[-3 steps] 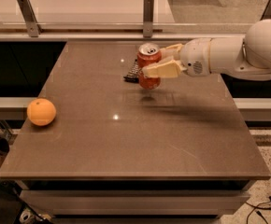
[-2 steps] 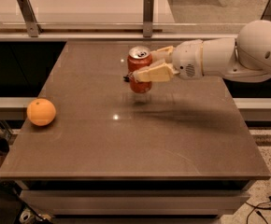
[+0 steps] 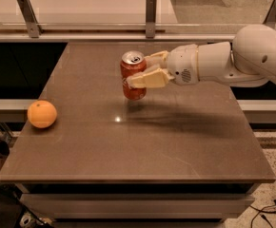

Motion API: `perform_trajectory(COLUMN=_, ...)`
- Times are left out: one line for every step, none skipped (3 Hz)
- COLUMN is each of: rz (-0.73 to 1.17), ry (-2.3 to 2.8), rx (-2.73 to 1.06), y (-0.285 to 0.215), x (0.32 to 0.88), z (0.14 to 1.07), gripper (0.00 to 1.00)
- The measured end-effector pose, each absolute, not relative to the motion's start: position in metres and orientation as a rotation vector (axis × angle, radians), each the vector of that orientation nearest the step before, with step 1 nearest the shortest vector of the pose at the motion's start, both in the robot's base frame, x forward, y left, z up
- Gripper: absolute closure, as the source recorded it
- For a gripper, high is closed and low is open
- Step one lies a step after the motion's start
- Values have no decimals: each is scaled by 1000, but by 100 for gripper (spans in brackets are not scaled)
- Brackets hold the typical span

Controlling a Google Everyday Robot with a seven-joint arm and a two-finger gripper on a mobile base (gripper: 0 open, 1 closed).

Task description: Move coke can near orange

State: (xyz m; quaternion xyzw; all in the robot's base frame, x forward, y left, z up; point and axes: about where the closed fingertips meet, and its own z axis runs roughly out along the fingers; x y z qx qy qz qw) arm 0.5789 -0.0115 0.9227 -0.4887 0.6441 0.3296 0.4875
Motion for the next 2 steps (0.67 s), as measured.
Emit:
perform_trajectory(rz=817, ry=1572, rx=-1186, y=-13, x=582, z=920, gripper=100)
perform_trajectory(rz=849, ry=1585, rx=-1204, y=-3, x=586, z=911, gripper=100)
